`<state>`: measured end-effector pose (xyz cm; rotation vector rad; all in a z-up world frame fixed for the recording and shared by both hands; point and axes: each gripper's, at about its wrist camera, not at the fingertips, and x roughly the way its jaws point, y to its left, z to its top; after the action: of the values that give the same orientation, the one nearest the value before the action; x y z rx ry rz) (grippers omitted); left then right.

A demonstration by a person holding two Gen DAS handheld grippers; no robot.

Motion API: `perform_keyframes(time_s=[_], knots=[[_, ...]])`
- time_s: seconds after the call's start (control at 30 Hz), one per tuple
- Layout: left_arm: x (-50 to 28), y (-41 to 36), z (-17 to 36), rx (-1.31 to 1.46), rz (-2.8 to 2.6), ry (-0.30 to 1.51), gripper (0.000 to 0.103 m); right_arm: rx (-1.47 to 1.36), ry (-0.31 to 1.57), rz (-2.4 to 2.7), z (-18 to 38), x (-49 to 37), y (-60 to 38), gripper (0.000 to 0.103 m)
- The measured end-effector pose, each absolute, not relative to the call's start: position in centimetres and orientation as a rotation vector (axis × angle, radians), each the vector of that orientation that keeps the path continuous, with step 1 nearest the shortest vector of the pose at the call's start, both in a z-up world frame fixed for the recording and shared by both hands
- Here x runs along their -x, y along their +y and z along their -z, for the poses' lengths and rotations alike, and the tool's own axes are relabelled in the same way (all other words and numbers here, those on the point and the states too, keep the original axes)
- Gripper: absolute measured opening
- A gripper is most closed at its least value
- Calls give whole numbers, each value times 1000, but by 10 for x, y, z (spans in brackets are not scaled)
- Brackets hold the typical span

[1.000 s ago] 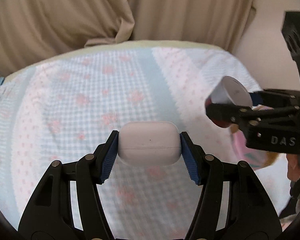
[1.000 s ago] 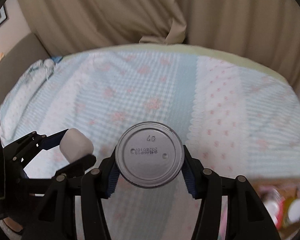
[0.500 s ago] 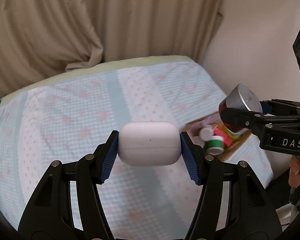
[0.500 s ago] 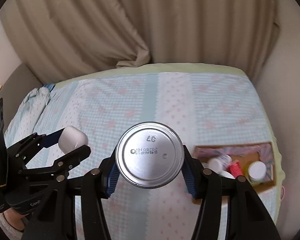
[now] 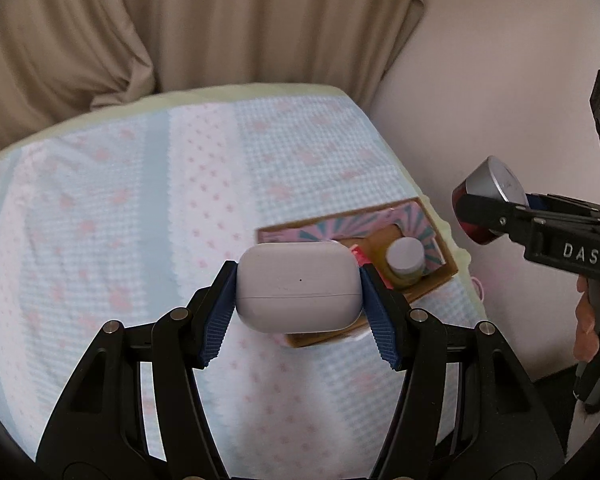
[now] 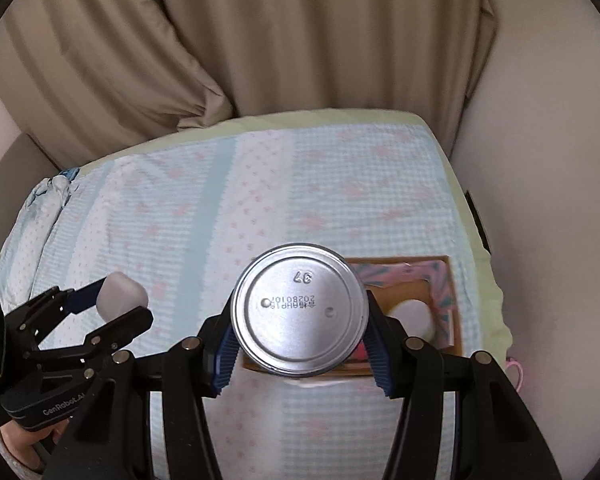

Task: Organize rigid objects
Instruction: 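Carry the earbud case and silver tin over the cardboard box, then lower both items into the box and open both tools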

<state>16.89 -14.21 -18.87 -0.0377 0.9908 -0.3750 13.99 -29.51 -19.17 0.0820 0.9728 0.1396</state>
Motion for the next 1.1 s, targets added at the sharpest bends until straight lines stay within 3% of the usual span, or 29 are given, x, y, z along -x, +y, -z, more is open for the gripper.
perform_keyframes(time_s=[0.6, 1.1], knots=[[-234, -290, 293, -45, 410, 1162, 57, -229, 1137, -120, 294, -217, -431, 51], [-281, -334, 384, -163, 435, 1295, 57, -379, 1269, -154, 393, -269, -452, 51]])
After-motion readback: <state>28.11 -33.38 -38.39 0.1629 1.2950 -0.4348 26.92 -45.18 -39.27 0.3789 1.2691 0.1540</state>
